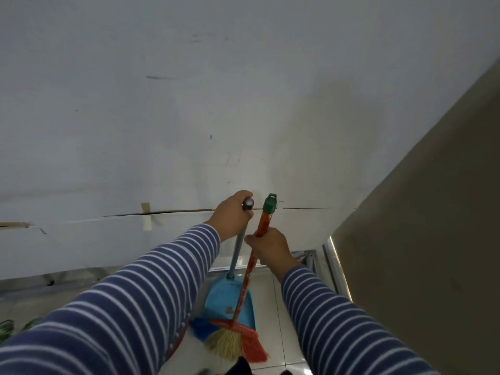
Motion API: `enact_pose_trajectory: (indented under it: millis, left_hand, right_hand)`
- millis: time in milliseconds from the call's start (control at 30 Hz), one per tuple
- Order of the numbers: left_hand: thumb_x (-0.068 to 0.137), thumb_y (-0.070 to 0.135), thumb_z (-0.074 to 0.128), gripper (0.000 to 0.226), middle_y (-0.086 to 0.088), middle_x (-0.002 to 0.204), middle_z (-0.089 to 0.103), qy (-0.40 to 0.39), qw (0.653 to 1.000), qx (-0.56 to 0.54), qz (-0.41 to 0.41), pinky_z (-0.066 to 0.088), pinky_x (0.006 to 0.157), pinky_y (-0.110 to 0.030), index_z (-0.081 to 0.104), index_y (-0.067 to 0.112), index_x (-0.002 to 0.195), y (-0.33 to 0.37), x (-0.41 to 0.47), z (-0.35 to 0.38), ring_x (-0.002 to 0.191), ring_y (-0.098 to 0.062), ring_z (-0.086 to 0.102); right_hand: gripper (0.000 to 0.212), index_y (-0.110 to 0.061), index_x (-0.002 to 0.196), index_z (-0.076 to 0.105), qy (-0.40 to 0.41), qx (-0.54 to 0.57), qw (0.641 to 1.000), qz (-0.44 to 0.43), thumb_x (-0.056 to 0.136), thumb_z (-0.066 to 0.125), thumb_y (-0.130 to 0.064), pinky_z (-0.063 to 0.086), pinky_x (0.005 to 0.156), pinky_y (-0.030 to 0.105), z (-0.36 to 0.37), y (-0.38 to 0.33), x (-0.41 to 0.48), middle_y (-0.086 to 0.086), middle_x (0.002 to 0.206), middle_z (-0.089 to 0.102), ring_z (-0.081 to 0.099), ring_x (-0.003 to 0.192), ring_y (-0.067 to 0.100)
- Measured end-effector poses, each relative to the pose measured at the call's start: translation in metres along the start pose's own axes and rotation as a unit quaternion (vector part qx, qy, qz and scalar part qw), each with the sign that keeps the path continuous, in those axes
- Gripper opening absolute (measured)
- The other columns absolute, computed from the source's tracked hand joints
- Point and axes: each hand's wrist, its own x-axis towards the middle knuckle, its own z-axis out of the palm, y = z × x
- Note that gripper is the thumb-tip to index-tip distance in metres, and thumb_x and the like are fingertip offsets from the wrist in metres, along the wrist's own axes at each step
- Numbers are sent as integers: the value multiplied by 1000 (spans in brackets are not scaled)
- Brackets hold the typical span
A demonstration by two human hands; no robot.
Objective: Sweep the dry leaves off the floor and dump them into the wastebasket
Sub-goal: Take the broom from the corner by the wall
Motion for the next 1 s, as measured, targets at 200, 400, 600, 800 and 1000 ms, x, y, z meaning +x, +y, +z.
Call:
enact_pose_trajectory:
  millis: [200,400,600,800,1000]
  left_hand:
    - [93,9,56,54,-8,142,47,-26,999,-18,4,42,101,-35,36,20,142,-3,-18,-4,125,-28,50]
    - [90,3,55,60,-8,138,51,-76,997,3,-3,45,103,-41,35,25,143,-13,-49,0,120,-28,53]
    - [87,-8,46,57,-5,138,52,-117,993,23,-25,41,104,-30,46,18,138,-11,-106,16,125,-21,50]
    - [81,-3,60,34,2,106,65,-153,987,19,-38,48,92,-30,64,16,109,5,-199,46,102,-17,59]
    - [84,7,64,25,13,72,62,-127,991,-14,-41,46,70,-20,61,28,71,19,-276,79,72,-3,57]
  right_hand:
    - [18,-20,71,56,10,11,1000,-10,86,61,-27,59,79,41,1,-4,-33,2,72,60,62,73,21]
    - [19,-20,70,55,15,4,999,-36,87,60,-27,57,75,38,-2,-5,-63,2,72,60,60,69,21]
    - [19,-18,76,57,16,-9,998,-63,87,60,-33,57,70,34,-8,6,-97,3,77,63,62,68,20]
    - [16,-20,71,57,9,-26,994,-107,81,65,-29,59,65,37,-16,37,-165,2,71,63,64,67,22]
    - [15,-11,83,64,-25,-50,988,-147,82,63,-26,57,64,31,-31,65,-240,4,72,63,62,65,20]
